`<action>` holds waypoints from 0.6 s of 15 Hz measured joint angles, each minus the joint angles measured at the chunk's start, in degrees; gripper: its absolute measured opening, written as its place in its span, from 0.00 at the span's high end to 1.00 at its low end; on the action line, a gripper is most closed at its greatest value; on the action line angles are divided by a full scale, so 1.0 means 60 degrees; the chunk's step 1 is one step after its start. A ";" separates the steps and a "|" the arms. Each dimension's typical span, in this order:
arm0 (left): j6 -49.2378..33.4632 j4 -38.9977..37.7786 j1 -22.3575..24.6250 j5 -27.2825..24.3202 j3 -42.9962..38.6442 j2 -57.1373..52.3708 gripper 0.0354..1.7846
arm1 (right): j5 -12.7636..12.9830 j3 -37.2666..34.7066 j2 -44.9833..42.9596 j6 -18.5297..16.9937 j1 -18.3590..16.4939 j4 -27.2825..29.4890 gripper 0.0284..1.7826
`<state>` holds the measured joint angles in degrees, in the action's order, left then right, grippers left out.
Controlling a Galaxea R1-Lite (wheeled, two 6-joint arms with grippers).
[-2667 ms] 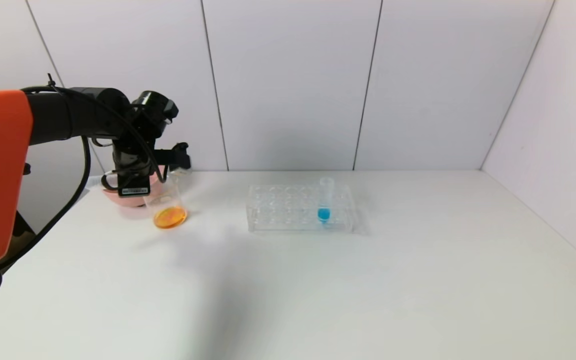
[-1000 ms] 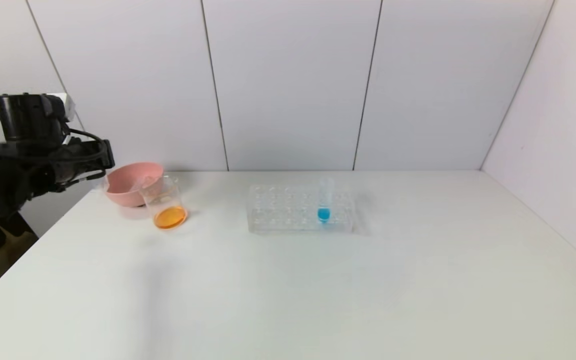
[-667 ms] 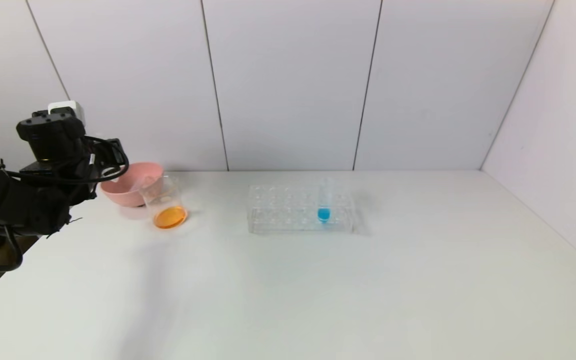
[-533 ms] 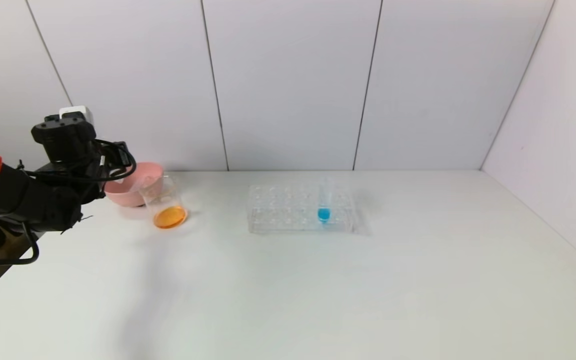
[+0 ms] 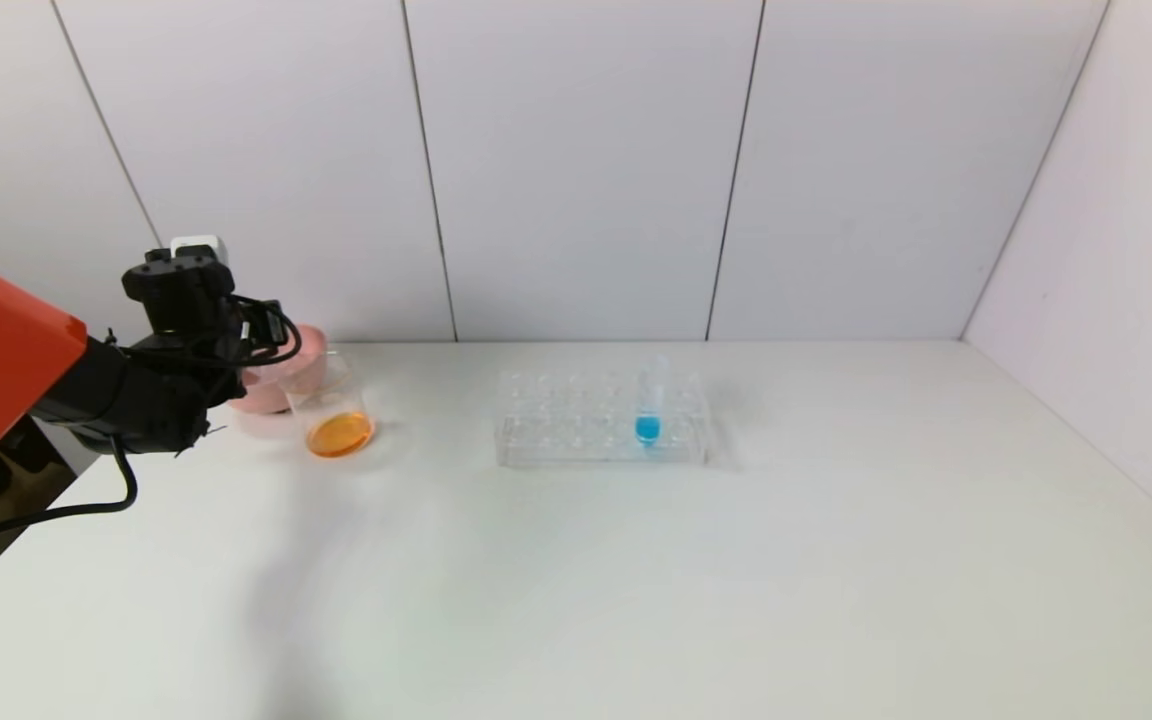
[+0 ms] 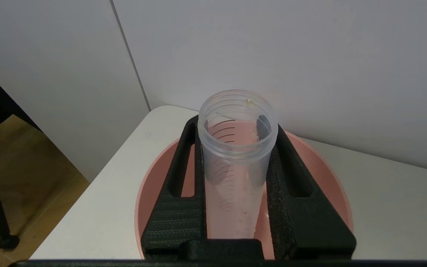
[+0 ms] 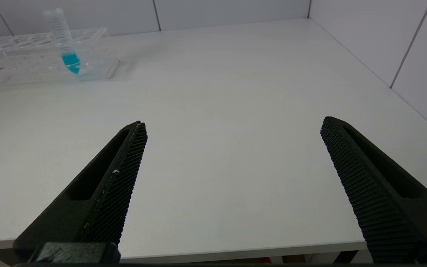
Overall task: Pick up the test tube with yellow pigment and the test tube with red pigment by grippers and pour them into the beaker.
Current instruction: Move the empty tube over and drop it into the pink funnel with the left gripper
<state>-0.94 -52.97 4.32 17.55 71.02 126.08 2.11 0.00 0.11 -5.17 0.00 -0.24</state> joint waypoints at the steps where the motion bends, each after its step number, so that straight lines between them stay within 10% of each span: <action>1: 0.0000 -0.0002 -0.0004 0.0014 0.0014 0.0033 0.71 | 0.0000 0.0000 0.0000 0.0000 0.0000 0.0004 0.04; 9: 0.0490 -0.0098 -0.0041 -0.0010 0.0677 -0.0043 0.12 | 0.0000 0.0000 0.0000 0.0000 0.0000 0.0000 0.04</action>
<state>2.00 -53.55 4.07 17.49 75.08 125.82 2.11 0.00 0.11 -5.17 0.00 -0.24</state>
